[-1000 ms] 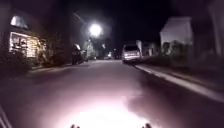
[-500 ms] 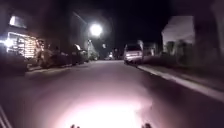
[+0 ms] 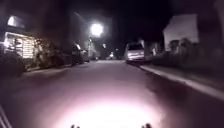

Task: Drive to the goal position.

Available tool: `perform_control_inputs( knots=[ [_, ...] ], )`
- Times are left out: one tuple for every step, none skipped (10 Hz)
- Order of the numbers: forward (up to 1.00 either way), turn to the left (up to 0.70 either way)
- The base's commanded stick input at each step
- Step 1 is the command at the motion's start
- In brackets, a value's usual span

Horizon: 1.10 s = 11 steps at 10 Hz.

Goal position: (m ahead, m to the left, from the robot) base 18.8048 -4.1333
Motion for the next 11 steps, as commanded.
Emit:
perform_control_inputs(
  knots=[
    [0.70,0.00],
    [0.70,0.00],
    [0.70,0.00],
    [0.70,0.00],
    [0.70,0.00],
    [0.70,0.00],
    [0.70,0.00],
    [0.70,0.00],
    [0.70,0.00],
    [0.70,0.00],
    [0.70,0.00]
  ],
)
